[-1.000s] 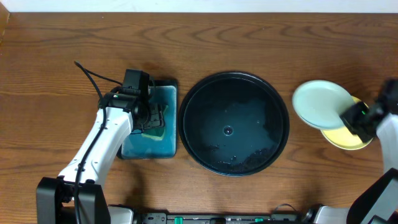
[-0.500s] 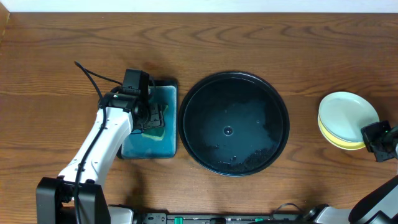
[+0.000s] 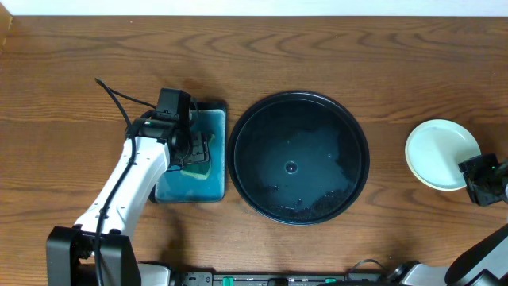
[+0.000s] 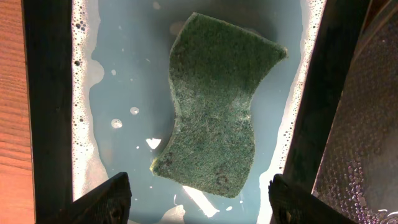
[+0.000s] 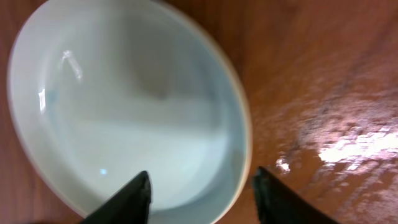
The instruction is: Clean dirty plates on tray and stack at the side
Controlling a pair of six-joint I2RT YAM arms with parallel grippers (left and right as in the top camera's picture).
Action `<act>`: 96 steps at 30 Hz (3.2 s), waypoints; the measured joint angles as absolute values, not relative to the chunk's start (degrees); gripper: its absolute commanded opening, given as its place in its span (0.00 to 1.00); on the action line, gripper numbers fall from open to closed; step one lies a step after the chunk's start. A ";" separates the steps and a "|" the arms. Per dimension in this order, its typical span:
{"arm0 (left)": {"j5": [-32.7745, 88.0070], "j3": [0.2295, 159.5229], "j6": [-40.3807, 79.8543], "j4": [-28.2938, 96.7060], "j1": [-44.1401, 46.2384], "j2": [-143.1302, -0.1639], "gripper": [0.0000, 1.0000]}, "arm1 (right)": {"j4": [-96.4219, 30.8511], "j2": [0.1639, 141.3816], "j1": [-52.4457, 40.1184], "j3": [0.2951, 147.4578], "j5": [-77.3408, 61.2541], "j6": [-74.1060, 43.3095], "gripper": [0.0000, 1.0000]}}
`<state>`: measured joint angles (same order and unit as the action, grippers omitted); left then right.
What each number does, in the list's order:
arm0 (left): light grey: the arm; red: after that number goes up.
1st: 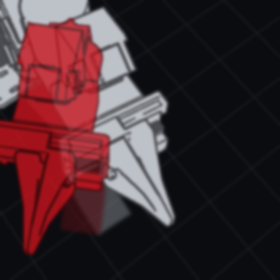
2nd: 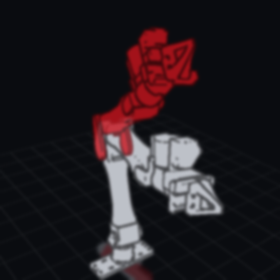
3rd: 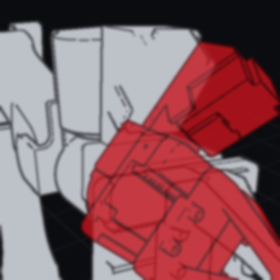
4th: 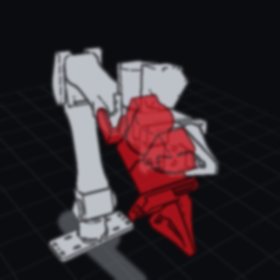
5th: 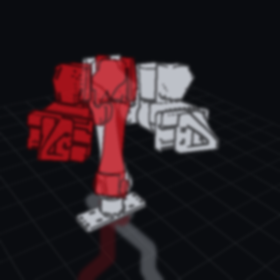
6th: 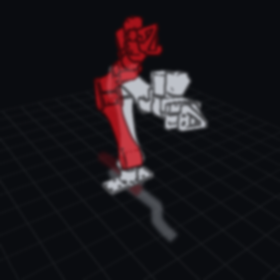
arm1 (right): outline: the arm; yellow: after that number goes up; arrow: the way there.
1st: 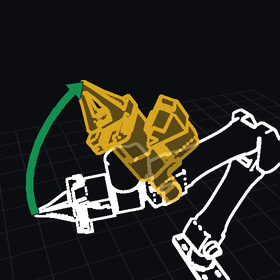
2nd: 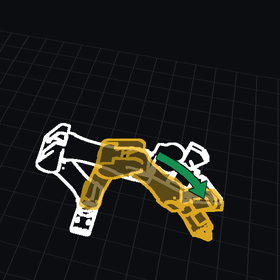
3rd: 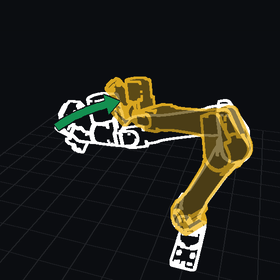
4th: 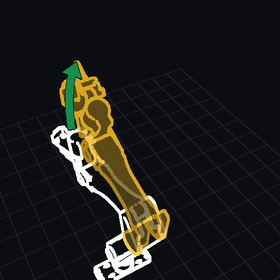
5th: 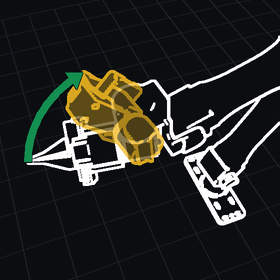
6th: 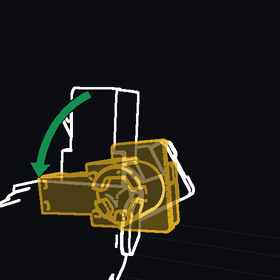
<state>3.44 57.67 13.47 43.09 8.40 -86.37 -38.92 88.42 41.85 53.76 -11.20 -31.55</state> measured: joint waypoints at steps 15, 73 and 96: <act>3.44 57.95 13.47 48.12 8.40 -86.37 0.72 | -35.22 88.42 19.42 54.22 -22.46 -16.12 0.99; 3.92 48.56 14.83 52.47 9.15 -34.35 0.72 | -56.45 38.98 -6.17 50.06 -2.50 -8.43 0.99; 3.92 48.45 14.83 52.45 9.15 -34.35 0.73 | -35.64 20.36 2.22 34.68 -3.55 -8.43 0.99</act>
